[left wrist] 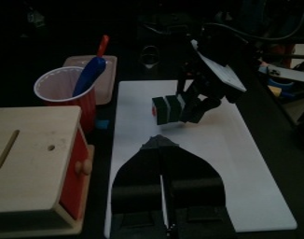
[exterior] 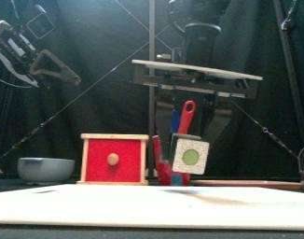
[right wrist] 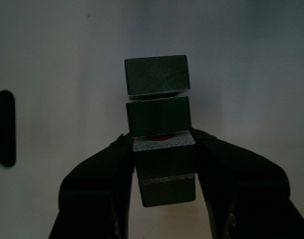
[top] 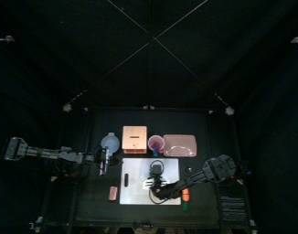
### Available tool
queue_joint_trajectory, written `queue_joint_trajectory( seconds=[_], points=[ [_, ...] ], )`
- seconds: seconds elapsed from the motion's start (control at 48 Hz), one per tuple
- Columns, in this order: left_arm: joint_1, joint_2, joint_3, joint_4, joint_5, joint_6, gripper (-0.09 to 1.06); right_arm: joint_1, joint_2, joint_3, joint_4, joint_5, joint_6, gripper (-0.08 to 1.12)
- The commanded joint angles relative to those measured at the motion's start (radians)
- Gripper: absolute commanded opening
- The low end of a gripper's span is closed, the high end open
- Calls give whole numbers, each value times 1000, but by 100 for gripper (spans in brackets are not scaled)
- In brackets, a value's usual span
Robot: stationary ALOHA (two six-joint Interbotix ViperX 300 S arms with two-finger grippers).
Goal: Place sushi on board then cut the sushi with the knife then place the pieces on the plate
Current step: Pick knife at handle with right hand
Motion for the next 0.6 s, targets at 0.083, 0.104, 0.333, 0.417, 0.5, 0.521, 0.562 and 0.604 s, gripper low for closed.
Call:
queue_joint_trajectory(
  seconds=[0.083, 0.104, 0.333, 0.417, 0.5, 0.521, 0.562, 0.604],
  points=[
    [2, 0, -8, 3, -3, 3, -3, -14, 5, -41, 71, 9, -14, 57],
    [3, -2, -6, 3, -3, 3, -3, -14, 9, -41, 77, 9, -15, 58],
    [3, 0, -6, 5, 21, 3, -3, -14, 28, -49, 94, 8, -15, 80],
    [3, 0, -5, 5, 34, 2, -3, -14, 21, -46, 89, 15, -18, 84],
    [3, 0, -5, 5, 41, 2, -3, -17, 5, -38, 86, 26, -20, 84],
    [3, 0, -5, 5, 44, 2, -3, -17, 0, -37, 84, 26, -20, 84],
    [3, -2, -5, 5, 46, 2, -3, -18, -9, -35, 78, 26, -20, 84],
    [3, 0, -5, 3, 48, 2, -3, -18, -15, -37, 71, 26, -20, 84]
  ],
)
